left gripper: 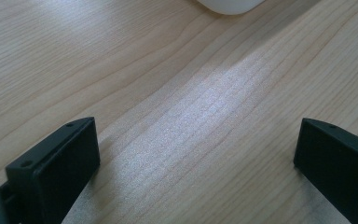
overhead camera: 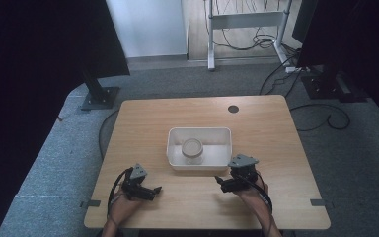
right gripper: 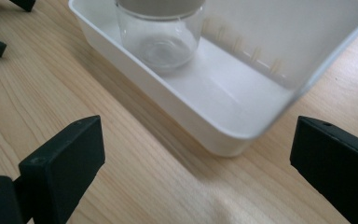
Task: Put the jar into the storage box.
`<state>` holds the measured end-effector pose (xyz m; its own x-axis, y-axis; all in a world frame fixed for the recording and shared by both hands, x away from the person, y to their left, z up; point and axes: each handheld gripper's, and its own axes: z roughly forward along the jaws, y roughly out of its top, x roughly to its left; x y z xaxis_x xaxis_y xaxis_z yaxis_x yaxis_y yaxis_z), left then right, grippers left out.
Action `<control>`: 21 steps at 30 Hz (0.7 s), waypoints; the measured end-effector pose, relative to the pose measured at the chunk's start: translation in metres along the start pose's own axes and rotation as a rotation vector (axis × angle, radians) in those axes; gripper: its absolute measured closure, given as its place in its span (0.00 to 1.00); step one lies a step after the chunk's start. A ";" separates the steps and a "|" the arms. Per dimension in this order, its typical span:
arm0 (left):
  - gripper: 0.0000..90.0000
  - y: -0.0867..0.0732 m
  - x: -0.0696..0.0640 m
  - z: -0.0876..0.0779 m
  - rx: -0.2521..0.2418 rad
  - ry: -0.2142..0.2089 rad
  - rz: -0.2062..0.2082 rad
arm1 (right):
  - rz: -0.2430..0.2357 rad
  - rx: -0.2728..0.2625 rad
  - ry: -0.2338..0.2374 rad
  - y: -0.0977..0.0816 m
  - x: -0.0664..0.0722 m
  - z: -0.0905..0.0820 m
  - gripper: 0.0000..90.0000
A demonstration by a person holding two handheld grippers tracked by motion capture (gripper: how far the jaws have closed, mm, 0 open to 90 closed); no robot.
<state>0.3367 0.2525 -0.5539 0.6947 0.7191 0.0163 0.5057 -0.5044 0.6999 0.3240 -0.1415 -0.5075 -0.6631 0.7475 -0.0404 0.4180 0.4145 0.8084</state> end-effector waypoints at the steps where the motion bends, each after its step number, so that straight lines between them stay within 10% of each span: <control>1: 0.00 0.000 0.000 0.000 0.000 0.000 0.000 | 0.002 0.001 -0.002 -0.002 0.000 -0.001 0.03; 21: 0.00 0.000 0.000 0.000 0.000 0.001 -0.003 | 0.047 0.053 -0.044 -0.051 -0.008 -0.016 0.03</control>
<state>0.3363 0.2523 -0.5539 0.6925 0.7213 0.0154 0.5075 -0.5022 0.7001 0.2986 -0.1771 -0.5394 -0.6148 0.7881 -0.0296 0.4812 0.4046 0.7777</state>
